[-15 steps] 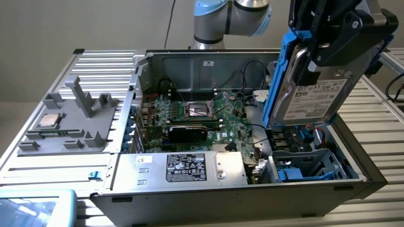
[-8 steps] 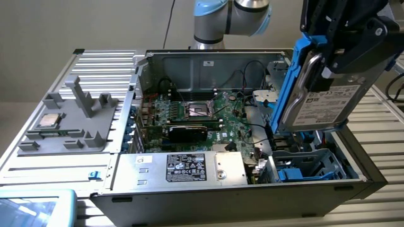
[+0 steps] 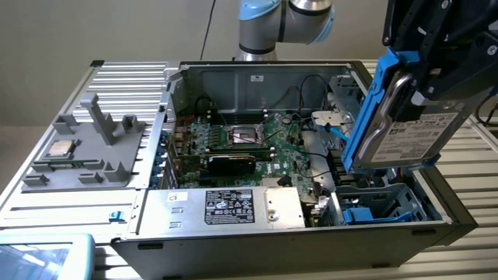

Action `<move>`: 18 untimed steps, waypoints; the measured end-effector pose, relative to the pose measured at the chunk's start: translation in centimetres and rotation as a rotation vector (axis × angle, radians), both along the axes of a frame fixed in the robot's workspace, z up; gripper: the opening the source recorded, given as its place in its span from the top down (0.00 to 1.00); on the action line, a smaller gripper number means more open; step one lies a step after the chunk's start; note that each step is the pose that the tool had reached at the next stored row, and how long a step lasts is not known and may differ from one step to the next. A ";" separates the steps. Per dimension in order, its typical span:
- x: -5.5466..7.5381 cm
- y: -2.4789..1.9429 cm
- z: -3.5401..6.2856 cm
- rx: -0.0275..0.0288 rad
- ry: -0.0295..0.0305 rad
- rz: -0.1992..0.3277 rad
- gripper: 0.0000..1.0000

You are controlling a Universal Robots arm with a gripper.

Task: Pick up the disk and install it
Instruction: 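Pick up the disk, then insert the disk into the insertion slot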

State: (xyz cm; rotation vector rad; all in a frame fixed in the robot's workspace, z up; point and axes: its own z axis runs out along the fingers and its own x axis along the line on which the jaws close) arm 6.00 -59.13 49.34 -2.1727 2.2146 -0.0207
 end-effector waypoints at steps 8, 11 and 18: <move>0.2 -0.52 -0.72 -0.0023 0.0000 -0.002 0.63; 0.4 -0.69 -1.01 -0.0027 0.0000 -0.003 0.63; 0.7 -0.97 -1.68 -0.0036 0.0000 -0.005 0.63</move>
